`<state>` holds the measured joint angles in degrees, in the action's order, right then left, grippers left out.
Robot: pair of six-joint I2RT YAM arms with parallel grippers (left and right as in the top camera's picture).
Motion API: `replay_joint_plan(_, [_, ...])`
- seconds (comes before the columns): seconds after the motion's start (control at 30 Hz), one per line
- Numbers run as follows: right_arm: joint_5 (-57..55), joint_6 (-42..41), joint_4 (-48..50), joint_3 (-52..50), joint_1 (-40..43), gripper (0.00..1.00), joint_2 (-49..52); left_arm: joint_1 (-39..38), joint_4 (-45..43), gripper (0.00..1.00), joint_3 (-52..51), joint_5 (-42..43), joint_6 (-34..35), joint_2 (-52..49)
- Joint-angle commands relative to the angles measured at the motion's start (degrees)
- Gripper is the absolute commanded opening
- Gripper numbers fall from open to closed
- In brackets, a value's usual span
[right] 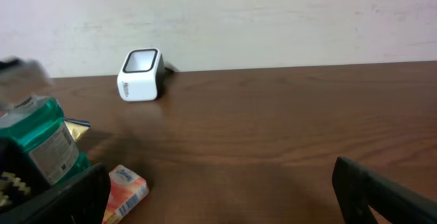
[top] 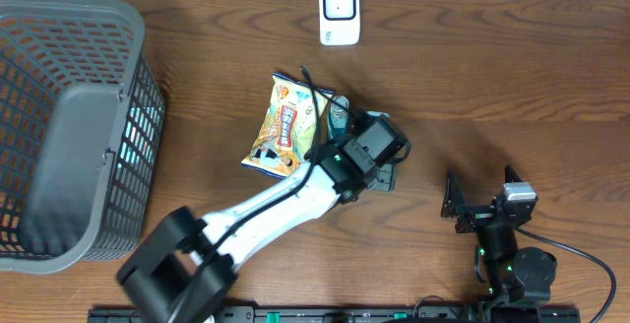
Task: Scan the item barcode
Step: 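Carry the Kleenex pack right of the bottle and place it down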
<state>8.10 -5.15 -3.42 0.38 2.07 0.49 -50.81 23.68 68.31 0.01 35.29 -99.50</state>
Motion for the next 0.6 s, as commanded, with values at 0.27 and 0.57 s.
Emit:
replay_joint_plan(0.27, [-0.07,0.52,-0.24,-0.07,0.20,0.99,-0.11,-0.17,9.86,0.65,0.66,-4.90,5.11,12.98])
replay_joint_plan(0.57, [-0.07,0.55,-0.24,-0.07,0.20,0.99,-0.11,0.02,14.49,0.71,0.66,-18.91,5.07,26.73])
